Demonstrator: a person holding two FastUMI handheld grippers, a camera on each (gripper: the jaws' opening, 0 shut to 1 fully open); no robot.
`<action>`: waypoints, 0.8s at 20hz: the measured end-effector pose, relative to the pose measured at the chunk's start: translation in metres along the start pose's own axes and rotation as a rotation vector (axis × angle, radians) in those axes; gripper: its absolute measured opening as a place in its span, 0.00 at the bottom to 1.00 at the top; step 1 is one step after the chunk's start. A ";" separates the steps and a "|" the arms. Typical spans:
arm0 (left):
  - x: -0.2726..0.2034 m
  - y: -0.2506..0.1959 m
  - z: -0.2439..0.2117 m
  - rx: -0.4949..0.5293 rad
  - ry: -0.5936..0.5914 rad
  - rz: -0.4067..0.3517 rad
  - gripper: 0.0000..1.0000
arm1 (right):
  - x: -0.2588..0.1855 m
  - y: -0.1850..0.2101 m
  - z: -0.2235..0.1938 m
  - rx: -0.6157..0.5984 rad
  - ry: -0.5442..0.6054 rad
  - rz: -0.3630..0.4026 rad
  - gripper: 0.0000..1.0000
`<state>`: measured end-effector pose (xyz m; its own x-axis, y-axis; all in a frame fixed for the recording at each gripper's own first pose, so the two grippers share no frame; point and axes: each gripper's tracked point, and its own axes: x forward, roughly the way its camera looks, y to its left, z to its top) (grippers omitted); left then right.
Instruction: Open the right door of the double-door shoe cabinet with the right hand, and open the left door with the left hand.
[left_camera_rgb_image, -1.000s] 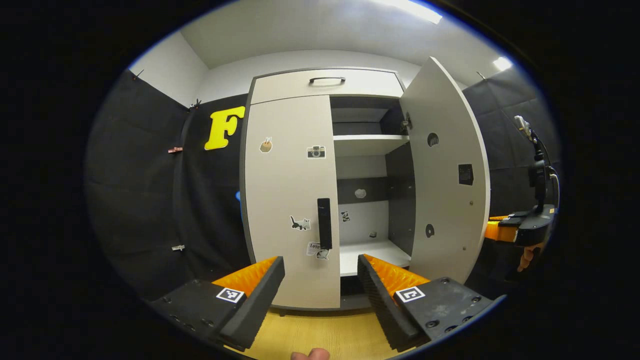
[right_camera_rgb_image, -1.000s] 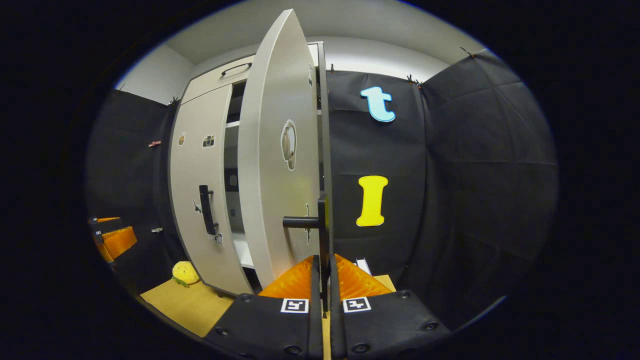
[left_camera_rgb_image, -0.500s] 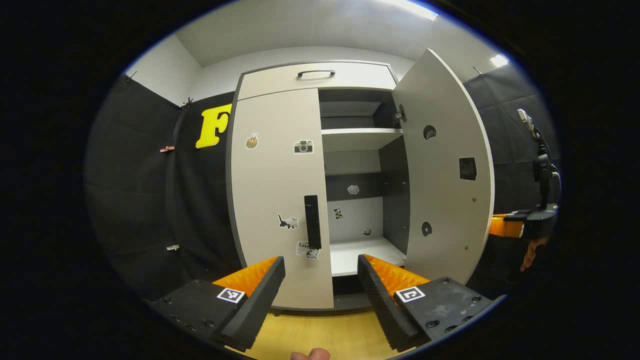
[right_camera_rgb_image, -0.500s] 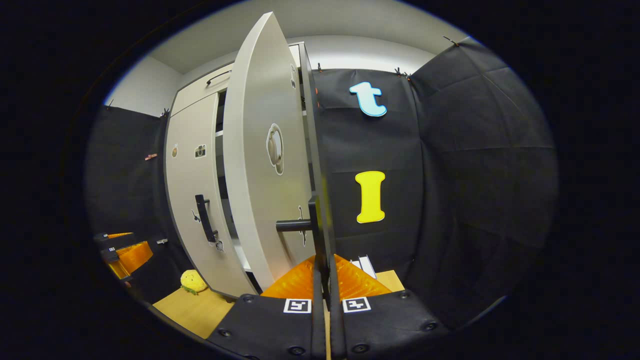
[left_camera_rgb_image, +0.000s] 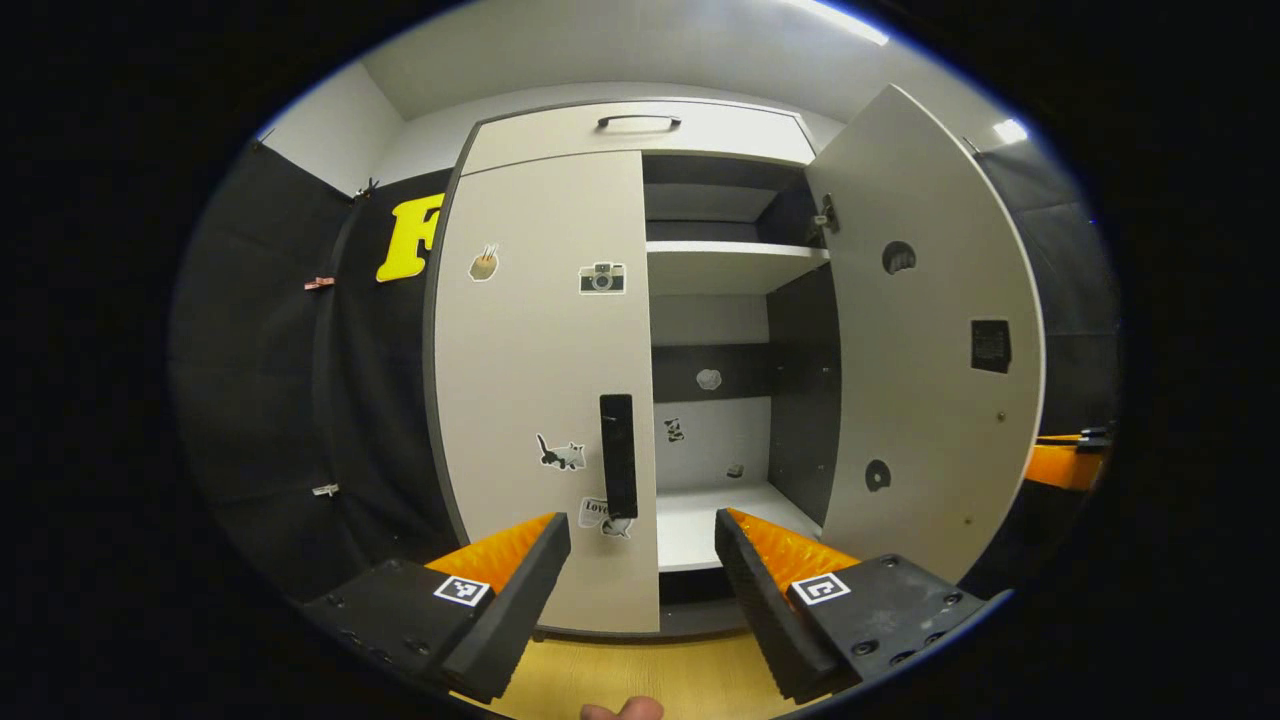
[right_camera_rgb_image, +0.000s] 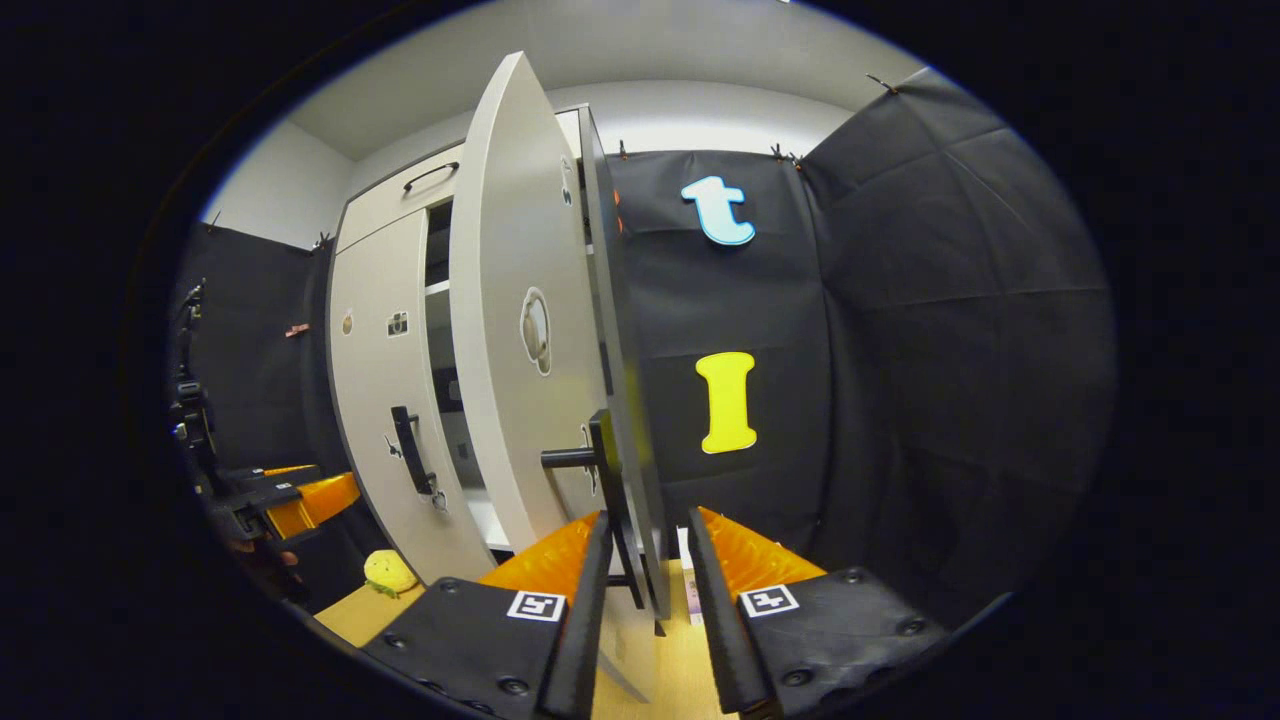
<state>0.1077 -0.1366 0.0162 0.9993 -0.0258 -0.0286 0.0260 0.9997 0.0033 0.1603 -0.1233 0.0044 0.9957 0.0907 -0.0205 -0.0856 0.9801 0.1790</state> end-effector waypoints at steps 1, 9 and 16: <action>0.010 0.002 0.000 0.005 -0.001 -0.001 0.94 | -0.004 -0.003 -0.002 -0.003 0.009 -0.007 0.53; 0.088 0.019 -0.007 0.072 0.000 0.031 0.94 | -0.040 -0.043 -0.004 -0.083 0.004 -0.110 0.98; 0.142 0.035 -0.029 0.058 0.032 0.063 0.92 | -0.051 -0.066 0.010 -0.104 -0.037 -0.181 0.98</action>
<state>0.2499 -0.1056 -0.0163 0.9975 0.0384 -0.0588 -0.0346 0.9973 0.0644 0.1160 -0.1947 0.0034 0.9957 -0.0929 -0.0069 0.0932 0.9930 0.0730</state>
